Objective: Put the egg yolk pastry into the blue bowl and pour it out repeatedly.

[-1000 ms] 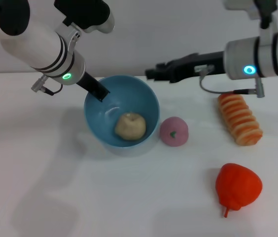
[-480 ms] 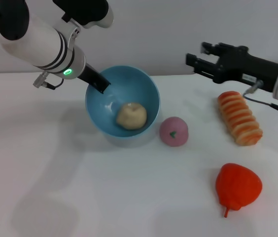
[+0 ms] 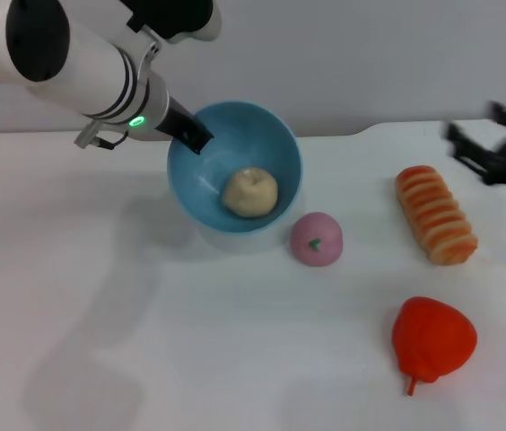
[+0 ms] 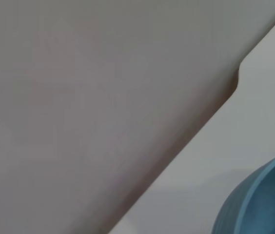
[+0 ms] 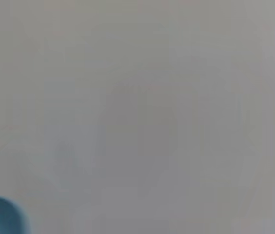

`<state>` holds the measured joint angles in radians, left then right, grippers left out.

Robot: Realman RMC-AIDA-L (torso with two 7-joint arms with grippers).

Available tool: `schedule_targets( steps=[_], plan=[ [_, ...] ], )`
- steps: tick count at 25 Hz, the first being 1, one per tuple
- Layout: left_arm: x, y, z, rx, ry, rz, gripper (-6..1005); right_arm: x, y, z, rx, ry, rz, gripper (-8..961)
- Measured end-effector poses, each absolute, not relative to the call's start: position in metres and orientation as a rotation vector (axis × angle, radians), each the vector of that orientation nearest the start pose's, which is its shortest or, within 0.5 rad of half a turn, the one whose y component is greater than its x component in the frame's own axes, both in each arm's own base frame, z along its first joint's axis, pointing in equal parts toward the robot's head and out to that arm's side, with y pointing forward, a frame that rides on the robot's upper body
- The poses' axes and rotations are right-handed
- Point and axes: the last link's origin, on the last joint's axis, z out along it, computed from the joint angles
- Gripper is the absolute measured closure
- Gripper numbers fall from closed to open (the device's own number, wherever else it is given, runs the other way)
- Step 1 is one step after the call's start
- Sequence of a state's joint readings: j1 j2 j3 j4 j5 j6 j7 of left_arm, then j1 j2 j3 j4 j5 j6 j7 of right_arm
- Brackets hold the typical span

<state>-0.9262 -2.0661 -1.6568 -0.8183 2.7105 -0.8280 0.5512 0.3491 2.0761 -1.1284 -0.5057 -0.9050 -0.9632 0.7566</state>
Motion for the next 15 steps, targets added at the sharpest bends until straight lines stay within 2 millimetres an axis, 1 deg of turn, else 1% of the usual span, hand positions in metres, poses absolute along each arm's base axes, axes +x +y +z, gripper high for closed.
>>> schedule_targets(
  steps=[3, 5, 8, 11, 14, 15],
  plan=[
    [-0.138, 0.467, -0.042, -2.324, -0.464, 0.282, 999, 0.341, 0.333, 0.024, -1.825, 0.557, 0.663, 265],
    [-0.134, 0.469, -0.042, -2.315, -0.437, 0.262, 999, 0.350, 0.323, 0.025, -1.795, 0.559, 0.644, 266],
    [-0.123, 0.473, -0.042, -2.303, -0.382, 0.225, 999, 0.359, 0.312, 0.016, -1.798, 0.595, 0.627, 266],
    [-0.106, 0.478, -0.044, -2.284, -0.289, 0.172, 999, 0.365, 0.305, 0.004, -1.815, 0.630, 0.606, 266],
    [-0.084, 0.480, -0.047, -2.260, -0.164, 0.096, 999, 0.366, 0.301, -0.005, -1.833, 0.629, 0.599, 267],
    [-0.074, 0.480, -0.049, -2.251, -0.107, 0.063, 999, 0.364, 0.300, -0.007, -1.842, 0.625, 0.606, 267]
  ],
)
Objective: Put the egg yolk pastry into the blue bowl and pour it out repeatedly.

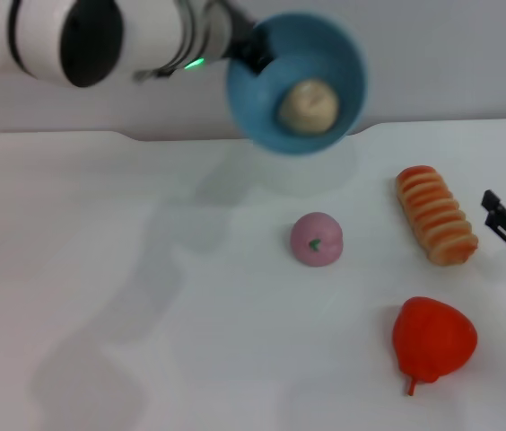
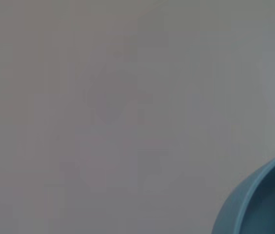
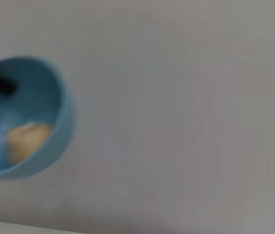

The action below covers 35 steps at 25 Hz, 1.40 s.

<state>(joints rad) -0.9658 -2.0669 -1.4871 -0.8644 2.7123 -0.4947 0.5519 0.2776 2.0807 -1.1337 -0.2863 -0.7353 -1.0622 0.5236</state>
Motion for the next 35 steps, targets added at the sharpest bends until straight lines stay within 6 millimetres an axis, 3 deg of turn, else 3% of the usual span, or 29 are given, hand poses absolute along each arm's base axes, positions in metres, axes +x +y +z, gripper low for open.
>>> schedule_targets(
  steps=[7, 16, 26, 35],
  plan=[
    [-0.013, 0.476, -0.055, -2.205, 0.162, -0.092, 1000, 0.367, 0.293, -0.016, -1.860, 0.654, 0.608, 268],
    [0.034, 0.462, -0.059, -2.095, 0.432, -0.301, 1000, 0.368, 0.289, -0.021, -1.867, 0.673, 0.603, 268],
    [0.060, 0.440, -0.061, -1.931, 0.657, -0.524, 999, 0.369, 0.286, -0.024, -1.879, 0.683, 0.601, 267],
    [0.060, 0.452, -0.059, -1.866, 0.729, -0.490, 1000, 0.370, 0.278, -0.031, -1.889, 0.713, 0.611, 267]
  ],
)
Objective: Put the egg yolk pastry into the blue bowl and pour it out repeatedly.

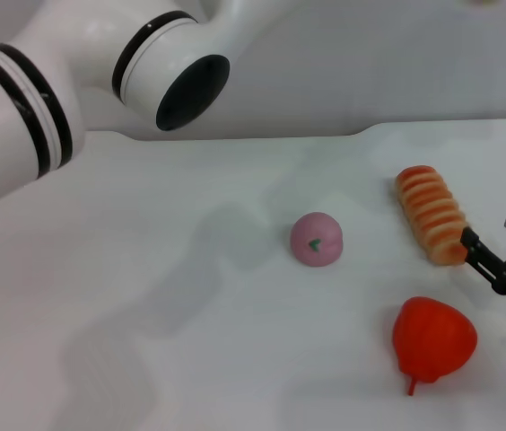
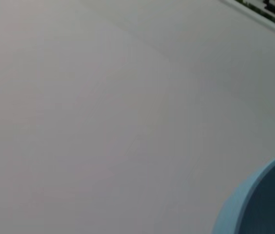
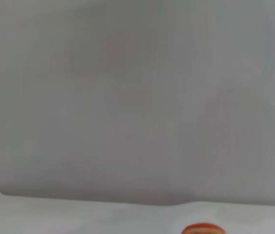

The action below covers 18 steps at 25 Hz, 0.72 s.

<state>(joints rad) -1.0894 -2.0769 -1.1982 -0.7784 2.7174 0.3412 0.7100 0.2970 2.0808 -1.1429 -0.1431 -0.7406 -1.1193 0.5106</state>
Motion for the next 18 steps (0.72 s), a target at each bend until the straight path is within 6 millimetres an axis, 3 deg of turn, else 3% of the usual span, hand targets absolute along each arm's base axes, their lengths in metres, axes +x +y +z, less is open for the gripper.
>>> schedule_targets(
  steps=[12, 18],
  plan=[
    [0.063, 0.455, -0.056, -1.818, 0.774, -0.482, 999, 0.371, 0.269, -0.034, -1.888, 0.734, 0.632, 268],
    [0.035, 0.475, -0.052, -1.966, 0.534, -0.334, 999, 0.369, 0.270, -0.033, -1.882, 0.732, 0.653, 269]
  ],
)
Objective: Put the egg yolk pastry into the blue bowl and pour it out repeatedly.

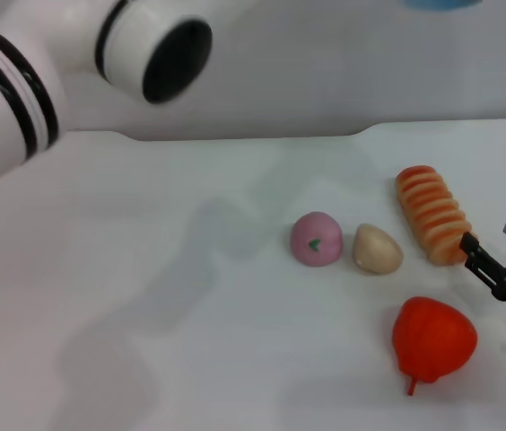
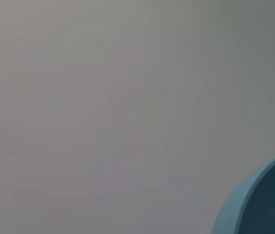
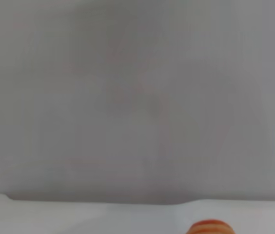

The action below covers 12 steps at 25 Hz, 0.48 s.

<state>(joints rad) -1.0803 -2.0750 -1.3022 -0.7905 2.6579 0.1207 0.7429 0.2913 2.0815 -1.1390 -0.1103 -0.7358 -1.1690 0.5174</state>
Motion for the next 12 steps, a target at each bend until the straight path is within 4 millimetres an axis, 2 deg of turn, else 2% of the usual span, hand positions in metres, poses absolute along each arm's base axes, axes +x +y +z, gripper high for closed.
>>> schedule_targets(
  steps=[5, 8, 12],
  plan=[
    [0.007, 0.491, -0.037, -2.141, 0.249, -0.130, 999, 0.365, 0.271, -0.028, -1.872, 0.714, 0.696, 268],
    [-0.011, 0.491, -0.034, -2.220, 0.134, -0.028, 999, 0.364, 0.274, -0.027, -1.872, 0.703, 0.700, 268],
    [-0.040, 0.484, -0.030, -2.344, -0.130, 0.104, 999, 0.362, 0.279, -0.023, -1.864, 0.694, 0.712, 267]
  ],
)
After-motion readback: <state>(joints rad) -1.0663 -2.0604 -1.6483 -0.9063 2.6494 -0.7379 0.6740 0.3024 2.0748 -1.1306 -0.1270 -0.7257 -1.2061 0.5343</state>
